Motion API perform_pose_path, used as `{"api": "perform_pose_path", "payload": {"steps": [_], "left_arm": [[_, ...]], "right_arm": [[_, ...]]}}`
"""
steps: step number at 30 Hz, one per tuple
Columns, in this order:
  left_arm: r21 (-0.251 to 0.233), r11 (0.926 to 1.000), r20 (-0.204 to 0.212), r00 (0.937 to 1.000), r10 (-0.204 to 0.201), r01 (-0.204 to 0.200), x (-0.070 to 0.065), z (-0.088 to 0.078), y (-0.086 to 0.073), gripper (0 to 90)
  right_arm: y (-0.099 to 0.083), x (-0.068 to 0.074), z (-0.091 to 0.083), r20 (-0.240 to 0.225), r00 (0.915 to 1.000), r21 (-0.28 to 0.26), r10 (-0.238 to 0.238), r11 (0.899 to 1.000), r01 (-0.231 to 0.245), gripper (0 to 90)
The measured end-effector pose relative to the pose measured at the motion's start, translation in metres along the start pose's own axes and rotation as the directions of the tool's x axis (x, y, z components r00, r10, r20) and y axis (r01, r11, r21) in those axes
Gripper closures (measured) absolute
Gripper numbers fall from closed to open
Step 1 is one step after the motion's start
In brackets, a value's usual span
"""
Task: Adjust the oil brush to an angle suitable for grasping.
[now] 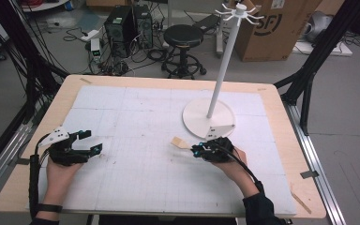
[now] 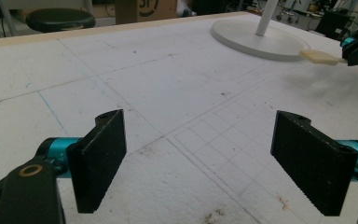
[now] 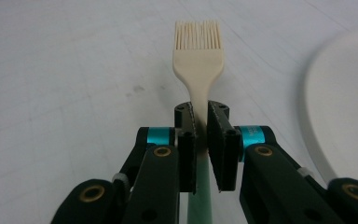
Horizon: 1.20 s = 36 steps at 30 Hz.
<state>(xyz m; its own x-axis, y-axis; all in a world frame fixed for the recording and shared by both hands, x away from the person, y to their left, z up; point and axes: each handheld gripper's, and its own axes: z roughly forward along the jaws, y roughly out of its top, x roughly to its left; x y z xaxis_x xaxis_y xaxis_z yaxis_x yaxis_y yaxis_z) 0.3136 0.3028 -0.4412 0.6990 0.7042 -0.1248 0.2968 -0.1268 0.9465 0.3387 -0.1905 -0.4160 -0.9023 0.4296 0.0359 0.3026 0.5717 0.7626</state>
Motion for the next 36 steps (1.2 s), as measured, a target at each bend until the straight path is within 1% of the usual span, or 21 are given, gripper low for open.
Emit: {"api": "perform_pose_path", "payload": {"steps": [3, 5, 7, 10, 12, 15, 17, 19, 20, 22, 23, 25, 26, 30, 33, 35, 36], "left_arm": [[-0.007, 1.0, 0.004, 1.0, -0.004, 0.004, 0.0, 0.0, 0.0, 18.8], [-0.009, 1.0, 0.006, 1.0, -0.003, 0.003, 0.0, 0.0, 0.0, 18.8], [-0.012, 0.9999, 0.004, 1.0, -0.005, 0.005, 0.0, 0.0, 0.0, 18.8], [-0.014, 0.9999, 0.01, 0.9999, -0.007, 0.007, 0.0, -0.001, 0.001, 18.9], [-0.015, 0.9999, 0.009, 0.9999, -0.007, 0.007, 0.0, -0.001, 0.001, 18.8], [-0.017, 0.9998, 0.01, 0.9999, -0.007, 0.007, -0.001, 0.0, 0.001, 18.9], [-0.018, 0.9998, 0.012, 0.9999, -0.008, 0.008, -0.001, 0.0, 0.001, 18.9], [-0.018, 0.9998, 0.013, 0.9999, -0.008, 0.008, -0.001, 0.0, 0.001, 18.9], [-0.02, 0.9998, 0.013, 0.9999, -0.009, 0.01, -0.001, 0.0, 0.001, 18.9], [-0.019, 0.9998, 0.014, 0.9999, -0.009, 0.009, -0.001, -0.001, 0.001, 18.9], [-0.018, 0.9998, 0.017, 0.9998, -0.01, 0.01, -0.001, 0.0, 0.001, 18.9], [-0.015, 0.9999, 0.018, 0.9998, -0.006, 0.007, -0.001, 0.0, 0.001, 18.9], [-0.015, 0.9999, 0.018, 0.9998, -0.007, 0.007, -0.001, 0.0, 0.001, 18.9], [-0.014, 0.9999, 0.02, 0.9998, -0.007, 0.008, -0.002, 0.0, 0.001, 18.9], [-0.013, 0.9999, 0.022, 0.9997, -0.01, 0.01, -0.002, 0.0, 0.0, 18.9], [-0.012, 0.9999, 0.023, 0.9997, -0.006, 0.007, -0.002, 0.0, 0.0, 18.9], [-0.012, 0.9999, 0.024, 0.9997, -0.008, 0.008, -0.002, 0.001, 0.0, 18.9]], "right_arm": [[0.013, 0.002, 0.014, -0.036, 0.9984, 0.007, -0.044, 0.999, 0.044, 83.2], [0.021, 0.002, 0.023, -0.061, 0.997, 0.003, -0.047, 0.999, 0.047, 83.2], [0.027, 0.002, 0.031, -0.078, 0.9951, 0.008, -0.061, 0.998, 0.062, 83.2], [0.036, 0.002, 0.043, -0.13, 0.9884, -0.015, -0.078, 0.997, 0.077, 83.2], [0.042, 0.004, 0.053, -0.151, 0.9833, -0.011, -0.102, 0.995, 0.101, 83.2], [0.049, 0.008, 0.066, -0.182, 0.9723, -0.002, -0.146, 0.989, 0.148, 83.1], [0.054, 0.012, 0.074, -0.193, 0.9648, 0.002, -0.178, 0.983, 0.182, 83.1], [0.057, 0.015, 0.08, -0.203, 0.9595, 0.006, -0.195, 0.98, 0.2, 83.1], [0.06, 0.017, 0.084, -0.215, 0.9539, 0.012, -0.21, 0.976, 0.217, 83.1], [0.063, 0.019, 0.091, -0.229, 0.9471, 0.017, -0.225, 0.972, 0.235, 83.1], [0.065, 0.02, 0.094, -0.236, 0.9453, 0.023, -0.225, 0.971, 0.237, 83.1], [0.068, 0.021, 0.099, -0.237, 0.9409, 0.029, -0.242, 0.966, 0.256, 83.1], [0.069, 0.022, 0.101, -0.242, 0.9371, 0.034, -0.252, 0.963, 0.268, 83.0], [0.07, 0.025, 0.109, -0.252, 0.9308, 0.043, -0.265, 0.958, 0.284, 82.9], [0.069, 0.027, 0.113, -0.256, 0.9285, 0.057, -0.269, 0.955, 0.292, 82.7], [0.068, 0.028, 0.114, -0.25, 0.9294, 0.075, -0.271, 0.952, 0.298, 81.7], [0.067, 0.028, 0.115, -0.248, 0.927, 0.075, -0.281, 0.948, 0.308, 81.2]]}}
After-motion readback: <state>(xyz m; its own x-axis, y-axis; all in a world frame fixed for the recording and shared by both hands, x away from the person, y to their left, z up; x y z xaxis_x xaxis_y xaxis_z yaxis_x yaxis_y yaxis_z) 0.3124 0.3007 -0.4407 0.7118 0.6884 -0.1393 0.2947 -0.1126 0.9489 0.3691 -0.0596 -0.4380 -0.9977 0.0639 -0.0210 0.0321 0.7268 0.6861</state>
